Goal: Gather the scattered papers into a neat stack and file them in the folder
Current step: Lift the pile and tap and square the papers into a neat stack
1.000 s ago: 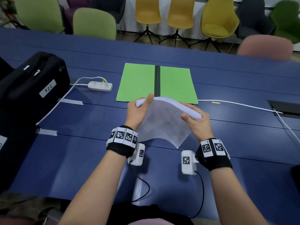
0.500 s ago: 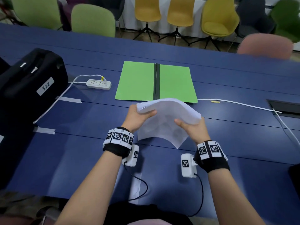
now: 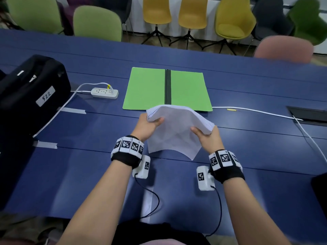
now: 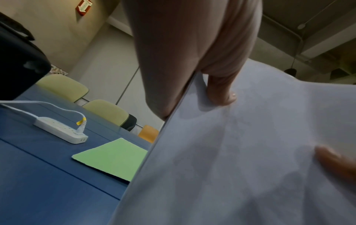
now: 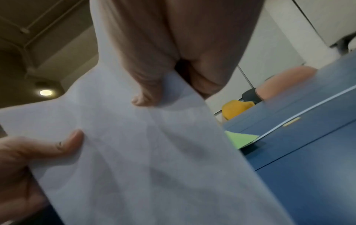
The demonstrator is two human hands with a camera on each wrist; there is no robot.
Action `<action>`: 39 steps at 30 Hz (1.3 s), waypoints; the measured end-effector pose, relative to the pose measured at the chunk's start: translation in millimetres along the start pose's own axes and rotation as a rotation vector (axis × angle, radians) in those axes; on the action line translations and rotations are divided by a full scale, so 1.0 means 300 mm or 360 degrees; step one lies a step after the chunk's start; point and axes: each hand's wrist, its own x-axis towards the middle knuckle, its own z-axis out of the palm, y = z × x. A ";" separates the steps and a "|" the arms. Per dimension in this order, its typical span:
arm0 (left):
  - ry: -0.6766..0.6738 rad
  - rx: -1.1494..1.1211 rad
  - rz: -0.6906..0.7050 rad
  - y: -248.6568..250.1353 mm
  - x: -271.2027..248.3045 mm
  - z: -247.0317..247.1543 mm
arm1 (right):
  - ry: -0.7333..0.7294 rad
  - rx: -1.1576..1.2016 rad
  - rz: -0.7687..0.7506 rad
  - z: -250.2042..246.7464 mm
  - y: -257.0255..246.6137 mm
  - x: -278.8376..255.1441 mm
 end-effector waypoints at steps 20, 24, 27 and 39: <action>-0.0332 0.0017 0.0118 -0.027 -0.021 0.008 | 0.0117 0.0312 0.0330 0.044 0.071 0.000; -0.0298 -0.0006 -0.0032 -0.058 -0.046 -0.008 | 0.0062 0.0363 0.0334 0.023 0.047 0.008; -0.0420 0.0119 -0.0196 -0.127 -0.091 -0.031 | 0.0067 0.0525 0.0335 -0.008 0.033 0.021; -0.0425 -0.0084 -0.0390 -0.233 -0.077 -0.080 | -0.0523 0.0670 0.0673 0.053 0.139 0.013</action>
